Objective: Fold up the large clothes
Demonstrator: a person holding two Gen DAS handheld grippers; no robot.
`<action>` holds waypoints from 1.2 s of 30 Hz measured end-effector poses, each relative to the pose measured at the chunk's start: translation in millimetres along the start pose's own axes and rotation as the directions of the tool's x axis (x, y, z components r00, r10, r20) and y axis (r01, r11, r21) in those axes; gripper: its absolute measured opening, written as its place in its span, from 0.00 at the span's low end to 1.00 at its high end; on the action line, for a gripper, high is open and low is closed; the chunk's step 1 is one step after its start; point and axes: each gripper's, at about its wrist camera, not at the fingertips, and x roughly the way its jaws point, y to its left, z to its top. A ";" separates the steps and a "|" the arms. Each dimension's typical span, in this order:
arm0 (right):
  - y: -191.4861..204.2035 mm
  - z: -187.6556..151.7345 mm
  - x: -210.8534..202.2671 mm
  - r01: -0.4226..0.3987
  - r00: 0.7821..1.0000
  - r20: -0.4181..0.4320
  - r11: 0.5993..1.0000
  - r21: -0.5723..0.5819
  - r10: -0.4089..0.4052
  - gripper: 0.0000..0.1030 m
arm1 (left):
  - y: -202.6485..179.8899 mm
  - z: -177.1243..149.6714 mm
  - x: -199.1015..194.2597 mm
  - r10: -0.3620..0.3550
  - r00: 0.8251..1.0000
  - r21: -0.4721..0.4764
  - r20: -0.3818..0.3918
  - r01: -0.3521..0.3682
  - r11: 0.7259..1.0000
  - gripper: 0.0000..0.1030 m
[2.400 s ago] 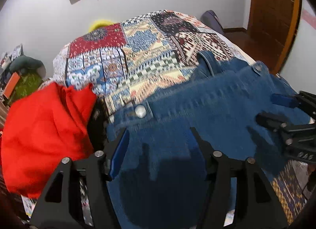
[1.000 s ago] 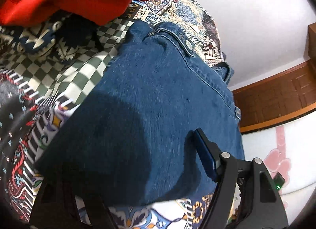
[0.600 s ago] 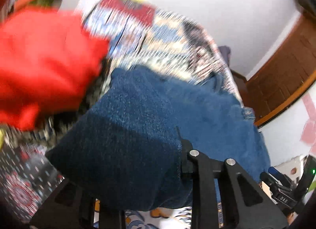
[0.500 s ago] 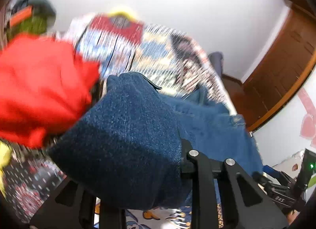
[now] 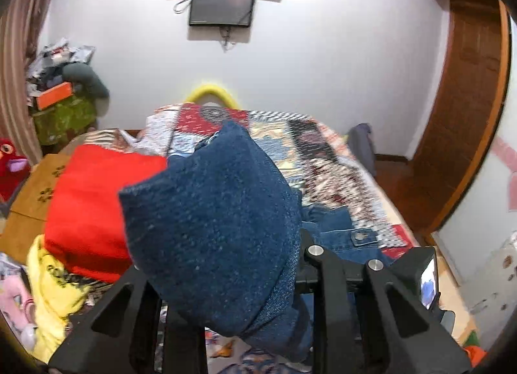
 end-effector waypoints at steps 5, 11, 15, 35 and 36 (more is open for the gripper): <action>-12.0 -5.4 2.4 -0.030 0.999 -0.046 1.000 -0.005 0.030 0.80 | 4.9 -13.8 15.9 0.038 0.998 -0.009 -0.050 -0.038 0.999 0.23; -71.2 -28.9 -57.7 0.094 0.993 0.066 0.995 0.026 -0.096 0.80 | -25.5 -7.9 14.6 0.006 1.000 0.042 -0.029 -0.005 0.999 0.23; -124.7 -54.2 -87.3 0.228 0.968 0.086 0.968 0.106 -0.237 0.80 | -63.8 -9.6 10.0 -0.035 0.999 0.103 -0.024 0.037 0.994 0.23; -193.0 -123.2 -78.9 0.249 0.968 -0.026 0.931 0.269 -0.251 0.80 | -225.6 -126.7 84.9 -0.275 0.790 0.259 -0.548 0.472 0.843 0.28; -192.8 -123.9 -80.2 0.253 0.966 -0.026 0.931 0.263 -0.256 0.80 | -224.5 -129.3 81.4 -0.277 0.787 0.264 -0.551 0.479 0.837 0.33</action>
